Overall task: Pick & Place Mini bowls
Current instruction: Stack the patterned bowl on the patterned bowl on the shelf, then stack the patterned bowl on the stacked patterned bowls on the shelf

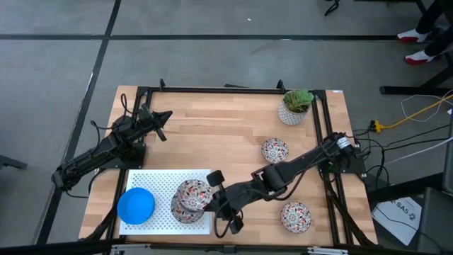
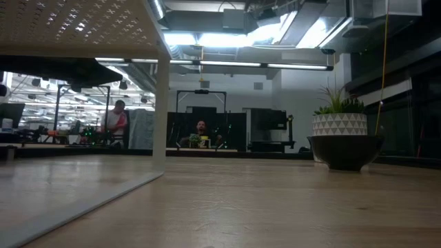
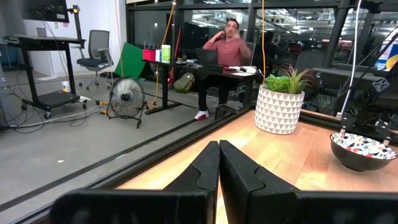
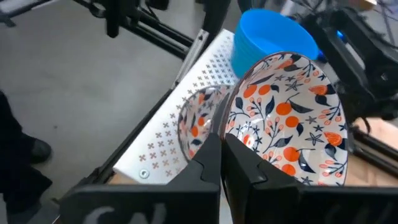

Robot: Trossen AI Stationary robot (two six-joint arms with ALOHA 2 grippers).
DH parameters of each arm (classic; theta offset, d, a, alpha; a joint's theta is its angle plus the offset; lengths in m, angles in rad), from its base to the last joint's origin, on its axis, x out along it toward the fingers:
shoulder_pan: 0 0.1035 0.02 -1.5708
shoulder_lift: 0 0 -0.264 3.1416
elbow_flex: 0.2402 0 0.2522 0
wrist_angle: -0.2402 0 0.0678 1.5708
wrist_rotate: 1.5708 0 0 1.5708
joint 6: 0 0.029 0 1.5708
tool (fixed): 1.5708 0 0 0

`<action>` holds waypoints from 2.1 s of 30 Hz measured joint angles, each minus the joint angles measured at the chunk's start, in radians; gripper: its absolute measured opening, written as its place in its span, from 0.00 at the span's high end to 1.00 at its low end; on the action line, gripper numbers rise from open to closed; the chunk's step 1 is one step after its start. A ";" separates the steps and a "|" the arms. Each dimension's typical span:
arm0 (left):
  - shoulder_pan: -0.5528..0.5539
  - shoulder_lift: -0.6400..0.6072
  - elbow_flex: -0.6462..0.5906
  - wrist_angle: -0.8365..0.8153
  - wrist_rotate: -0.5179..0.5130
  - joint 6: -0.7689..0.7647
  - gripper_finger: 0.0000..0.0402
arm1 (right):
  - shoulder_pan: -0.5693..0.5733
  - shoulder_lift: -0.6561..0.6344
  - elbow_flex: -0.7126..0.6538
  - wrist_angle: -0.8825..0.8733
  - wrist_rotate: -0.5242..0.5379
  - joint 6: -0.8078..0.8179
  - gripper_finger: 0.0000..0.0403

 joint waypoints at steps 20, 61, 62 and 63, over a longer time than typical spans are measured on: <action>0.000 0.000 0.000 0.000 0.000 0.000 0.99 | -0.033 0.055 0.000 0.039 -0.148 -0.149 0.94; 0.000 0.000 0.000 -0.003 0.000 0.000 0.99 | -0.033 -0.051 0.000 -0.238 -0.149 0.296 0.78; 0.000 0.000 0.000 0.000 0.000 0.000 0.99 | -0.031 -0.055 0.000 -0.272 -0.148 0.303 0.78; 0.000 0.000 0.000 0.000 0.000 0.000 0.99 | -0.029 -0.058 0.000 -0.304 -0.146 0.312 0.78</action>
